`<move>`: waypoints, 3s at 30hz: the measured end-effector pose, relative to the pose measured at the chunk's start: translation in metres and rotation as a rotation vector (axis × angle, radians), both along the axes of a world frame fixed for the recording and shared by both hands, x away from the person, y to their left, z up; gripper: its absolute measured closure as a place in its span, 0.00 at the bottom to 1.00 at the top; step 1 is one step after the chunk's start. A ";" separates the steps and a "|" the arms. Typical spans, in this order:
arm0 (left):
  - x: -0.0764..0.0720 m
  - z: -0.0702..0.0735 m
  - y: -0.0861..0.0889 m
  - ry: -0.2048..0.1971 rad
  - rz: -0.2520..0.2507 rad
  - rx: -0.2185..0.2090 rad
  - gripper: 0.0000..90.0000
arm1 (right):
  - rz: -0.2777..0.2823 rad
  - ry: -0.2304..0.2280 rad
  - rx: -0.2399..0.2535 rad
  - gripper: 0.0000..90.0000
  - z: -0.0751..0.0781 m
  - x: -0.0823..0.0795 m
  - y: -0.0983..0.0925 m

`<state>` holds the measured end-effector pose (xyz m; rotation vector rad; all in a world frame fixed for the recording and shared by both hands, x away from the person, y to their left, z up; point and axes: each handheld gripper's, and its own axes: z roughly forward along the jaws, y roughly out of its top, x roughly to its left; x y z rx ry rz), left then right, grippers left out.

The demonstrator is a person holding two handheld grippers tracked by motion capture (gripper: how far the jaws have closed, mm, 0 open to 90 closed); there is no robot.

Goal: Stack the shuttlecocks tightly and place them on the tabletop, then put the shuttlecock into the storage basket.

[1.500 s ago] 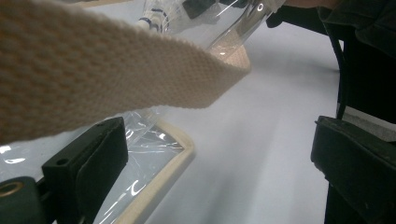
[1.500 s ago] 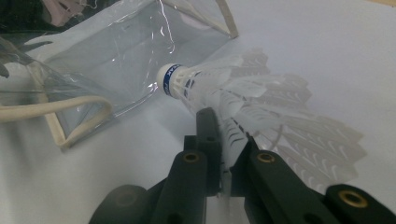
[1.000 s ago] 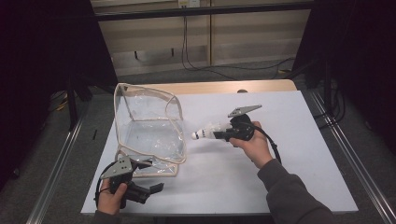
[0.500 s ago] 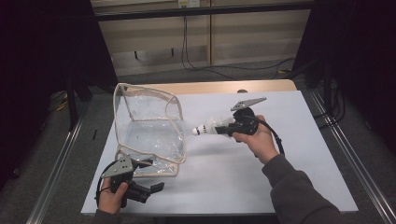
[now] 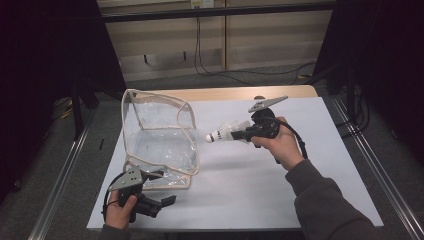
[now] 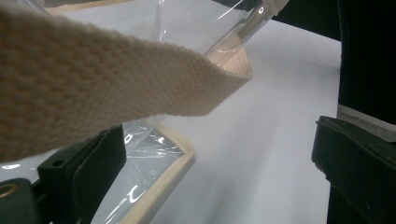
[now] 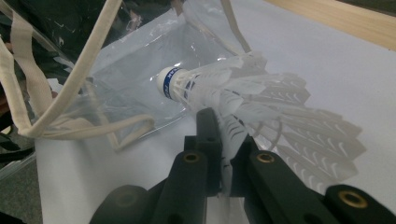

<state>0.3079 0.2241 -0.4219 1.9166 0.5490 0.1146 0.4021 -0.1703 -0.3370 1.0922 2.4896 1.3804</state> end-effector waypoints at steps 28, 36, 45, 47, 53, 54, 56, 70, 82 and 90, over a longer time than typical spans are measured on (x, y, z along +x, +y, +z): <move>0.000 0.001 0.000 -0.003 -0.001 0.001 0.03 | 0.017 -0.058 -0.018 0.98 0.041 0.004 0.015; -0.001 0.001 0.000 -0.001 -0.002 -0.001 0.04 | 0.028 -0.067 -0.026 0.98 0.049 0.005 0.021; 0.000 0.000 0.000 -0.001 -0.002 -0.002 0.04 | 0.020 -0.069 -0.022 0.98 0.054 0.007 0.022; 0.000 0.000 0.000 -0.002 -0.001 -0.001 0.04 | 0.022 -0.071 -0.024 0.98 0.055 0.007 0.022; 0.000 0.000 0.000 -0.002 -0.002 -0.002 0.04 | 0.018 -0.079 -0.024 0.98 0.061 0.008 0.024; 0.000 0.000 0.000 -0.003 -0.002 -0.001 0.04 | 0.019 -0.081 -0.029 0.98 0.062 0.008 0.025; 0.000 0.000 0.000 0.000 -0.002 -0.002 0.04 | 0.019 -0.081 -0.027 0.98 0.063 0.009 0.026; 0.000 0.001 0.000 -0.001 -0.003 -0.002 0.04 | 0.029 -0.095 -0.025 0.98 0.077 0.010 0.034; 0.001 0.001 0.000 0.000 -0.004 -0.003 0.04 | 0.057 -0.110 -0.032 0.98 0.088 0.009 0.049; 0.001 0.001 0.001 -0.008 -0.005 0.000 0.04 | 0.075 -0.122 -0.021 0.98 0.094 0.008 0.063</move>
